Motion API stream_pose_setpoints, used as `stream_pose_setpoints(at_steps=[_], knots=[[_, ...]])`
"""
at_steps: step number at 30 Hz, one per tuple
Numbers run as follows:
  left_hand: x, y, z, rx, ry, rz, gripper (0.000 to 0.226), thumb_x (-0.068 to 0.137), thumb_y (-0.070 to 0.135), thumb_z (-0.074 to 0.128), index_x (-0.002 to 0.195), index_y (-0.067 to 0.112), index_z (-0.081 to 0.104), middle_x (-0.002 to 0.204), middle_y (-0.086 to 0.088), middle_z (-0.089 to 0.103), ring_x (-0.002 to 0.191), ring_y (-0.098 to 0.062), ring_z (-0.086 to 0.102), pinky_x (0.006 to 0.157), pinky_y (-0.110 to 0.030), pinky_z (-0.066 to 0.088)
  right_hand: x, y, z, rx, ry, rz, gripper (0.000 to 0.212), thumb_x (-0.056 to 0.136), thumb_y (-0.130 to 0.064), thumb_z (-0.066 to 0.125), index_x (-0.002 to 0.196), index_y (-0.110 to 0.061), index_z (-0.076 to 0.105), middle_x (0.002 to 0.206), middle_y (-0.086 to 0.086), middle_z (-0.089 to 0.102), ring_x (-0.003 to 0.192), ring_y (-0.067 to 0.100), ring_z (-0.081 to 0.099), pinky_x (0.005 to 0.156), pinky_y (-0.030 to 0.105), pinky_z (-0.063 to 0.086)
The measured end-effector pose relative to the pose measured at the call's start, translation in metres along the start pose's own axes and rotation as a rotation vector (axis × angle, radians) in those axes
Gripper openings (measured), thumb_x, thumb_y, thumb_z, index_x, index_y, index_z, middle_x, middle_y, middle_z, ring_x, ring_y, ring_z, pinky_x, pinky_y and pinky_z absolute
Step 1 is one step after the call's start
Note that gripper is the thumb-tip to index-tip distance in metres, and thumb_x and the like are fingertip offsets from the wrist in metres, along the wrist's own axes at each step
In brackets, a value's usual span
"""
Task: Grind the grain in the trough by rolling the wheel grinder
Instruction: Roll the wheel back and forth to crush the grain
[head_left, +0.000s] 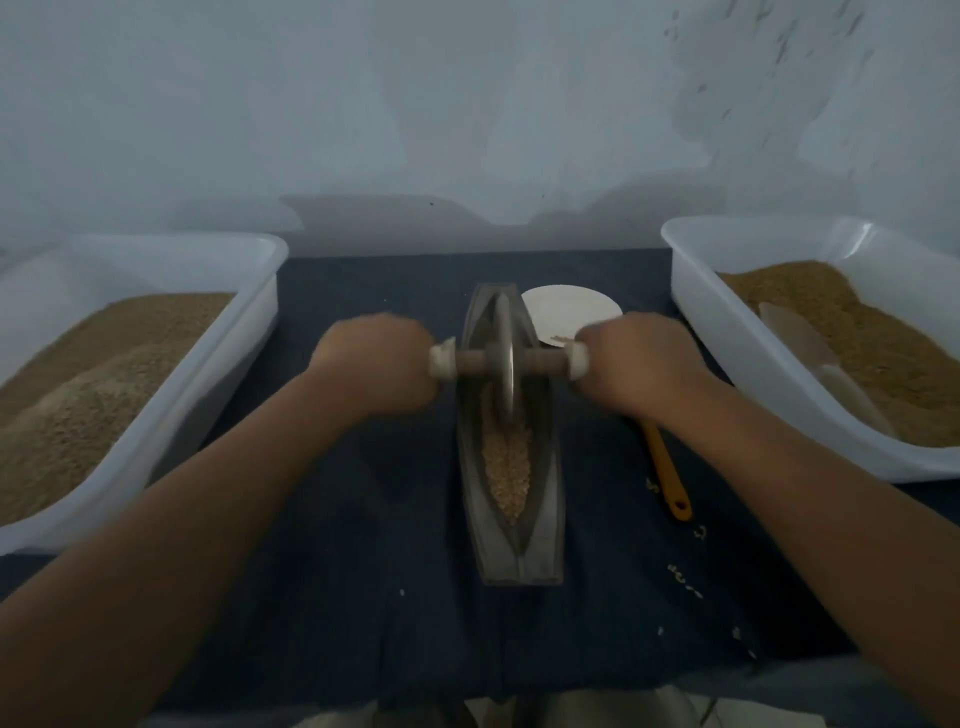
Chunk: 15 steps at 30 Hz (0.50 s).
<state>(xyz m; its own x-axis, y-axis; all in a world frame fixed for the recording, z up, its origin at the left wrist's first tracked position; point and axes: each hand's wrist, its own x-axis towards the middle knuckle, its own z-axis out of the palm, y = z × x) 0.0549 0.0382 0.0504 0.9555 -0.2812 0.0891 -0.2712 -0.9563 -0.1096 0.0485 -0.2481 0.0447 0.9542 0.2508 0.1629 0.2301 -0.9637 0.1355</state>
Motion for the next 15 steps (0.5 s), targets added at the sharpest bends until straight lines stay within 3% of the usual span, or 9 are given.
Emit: stream_pose_setpoints(at_steps=[3, 6, 11, 15], knots=[[0.035, 0.001, -0.001, 0.015, 0.055, -0.093, 0.027, 0.083, 0.048, 0.061, 0.071, 0.024, 0.061, 0.075, 0.005, 0.063, 0.064, -0.019, 0.057, 0.063, -0.033, 0.047, 0.033, -0.001, -0.003, -0.027, 0.061, 0.076, 0.034, 0.090, -0.055, 0.060, 0.069, -0.029, 0.052, 0.067, -0.007, 0.050, 0.065, 0.018, 0.053, 0.057, 0.031, 0.038], [0.023, 0.000, 0.003, -0.046, -0.013, -0.060, 0.023, 0.082, 0.045, 0.062, 0.072, 0.024, 0.061, 0.076, 0.006, 0.063, 0.069, -0.020, 0.062, 0.063, -0.033, 0.047, 0.025, -0.001, -0.008, -0.024, 0.048, 0.051, 0.031, 0.089, -0.051, 0.061, 0.070, -0.028, 0.058, 0.068, -0.006, 0.055, 0.063, 0.016, 0.055, 0.058, 0.031, 0.043], [-0.049, -0.009, 0.011, -0.159, -0.211, 0.094, 0.027, 0.069, 0.052, 0.055, 0.065, 0.026, 0.060, 0.061, 0.011, 0.060, 0.056, -0.004, 0.056, 0.049, -0.025, 0.038, -0.037, 0.000, -0.026, 0.124, -0.307, -0.078, 0.025, 0.067, -0.054, 0.055, 0.065, -0.030, 0.062, 0.058, -0.008, 0.062, 0.053, 0.006, 0.061, 0.049, 0.029, 0.049], [-0.031, -0.007, 0.010, -0.122, -0.171, 0.057, 0.028, 0.071, 0.052, 0.055, 0.065, 0.024, 0.058, 0.065, 0.009, 0.059, 0.060, -0.010, 0.057, 0.052, -0.027, 0.040, -0.021, -0.001, -0.024, 0.072, -0.190, -0.071, 0.026, 0.075, -0.056, 0.059, 0.066, -0.032, 0.062, 0.062, -0.009, 0.061, 0.058, 0.008, 0.059, 0.052, 0.030, 0.048]])
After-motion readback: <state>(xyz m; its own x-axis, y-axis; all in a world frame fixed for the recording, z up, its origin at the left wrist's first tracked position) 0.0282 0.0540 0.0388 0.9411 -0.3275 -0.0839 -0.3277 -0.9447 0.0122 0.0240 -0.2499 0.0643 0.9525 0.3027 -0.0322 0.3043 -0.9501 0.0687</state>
